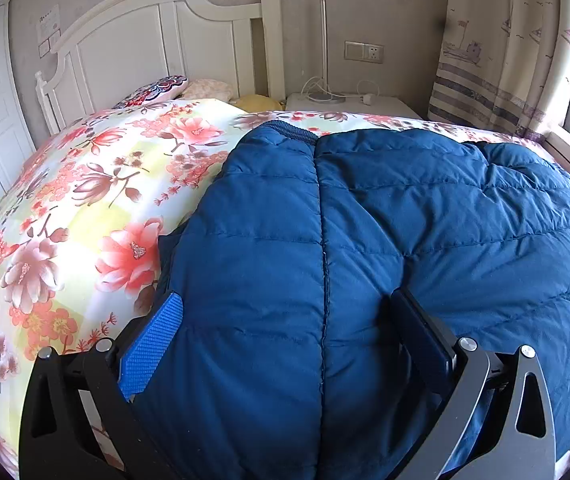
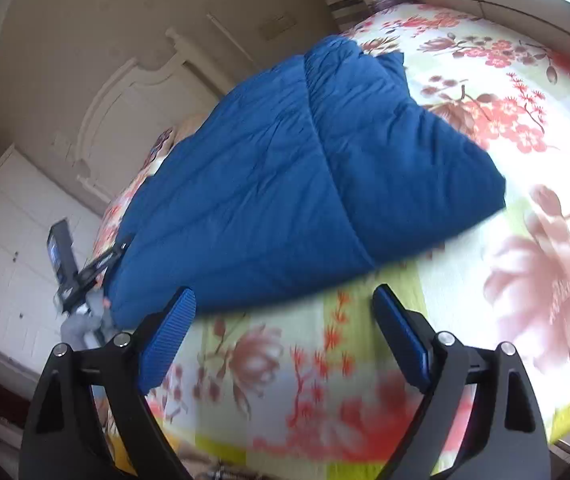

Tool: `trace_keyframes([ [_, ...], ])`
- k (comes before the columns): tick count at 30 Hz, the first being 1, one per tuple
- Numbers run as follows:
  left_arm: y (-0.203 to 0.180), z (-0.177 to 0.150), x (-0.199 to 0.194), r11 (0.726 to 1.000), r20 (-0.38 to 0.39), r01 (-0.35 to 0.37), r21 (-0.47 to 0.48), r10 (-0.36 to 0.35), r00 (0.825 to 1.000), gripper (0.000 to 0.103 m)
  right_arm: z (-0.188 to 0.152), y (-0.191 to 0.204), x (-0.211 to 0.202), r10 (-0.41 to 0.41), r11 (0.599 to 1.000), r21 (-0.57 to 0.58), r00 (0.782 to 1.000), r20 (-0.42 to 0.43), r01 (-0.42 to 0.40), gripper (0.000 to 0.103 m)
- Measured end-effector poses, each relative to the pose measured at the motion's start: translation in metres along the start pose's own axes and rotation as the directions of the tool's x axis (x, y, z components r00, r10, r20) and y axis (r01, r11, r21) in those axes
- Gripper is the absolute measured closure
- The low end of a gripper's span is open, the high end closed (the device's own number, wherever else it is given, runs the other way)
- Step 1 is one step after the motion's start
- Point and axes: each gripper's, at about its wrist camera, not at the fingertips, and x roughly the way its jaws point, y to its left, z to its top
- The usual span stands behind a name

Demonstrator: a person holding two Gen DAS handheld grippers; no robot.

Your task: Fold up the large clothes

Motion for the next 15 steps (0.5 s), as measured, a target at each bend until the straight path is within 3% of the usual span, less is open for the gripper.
trace_keyframes([
  [7, -0.002, -0.001, 0.000, 1.000, -0.006, 0.001, -0.010, -0.001, 1.000, 0.004, 0.038, -0.005, 0.031, -0.026, 0.971, 0.240, 0.989, 0.147, -0.010, 0.013],
  [11, -0.001, -0.001, 0.000, 1.000, -0.011, 0.013, -0.022, -0.013, 1.000, 0.004, 0.025, -0.011, 0.017, -0.063, 0.944, 0.331, 0.987, 0.151, 0.010, 0.020],
  [15, 0.000, -0.001, 0.000, 1.000, -0.009, 0.010, -0.022, -0.010, 1.000, 0.004, 0.003, -0.033, -0.020, -0.162, 0.941, 0.328, 0.960, 0.229, 0.080, 0.023],
])
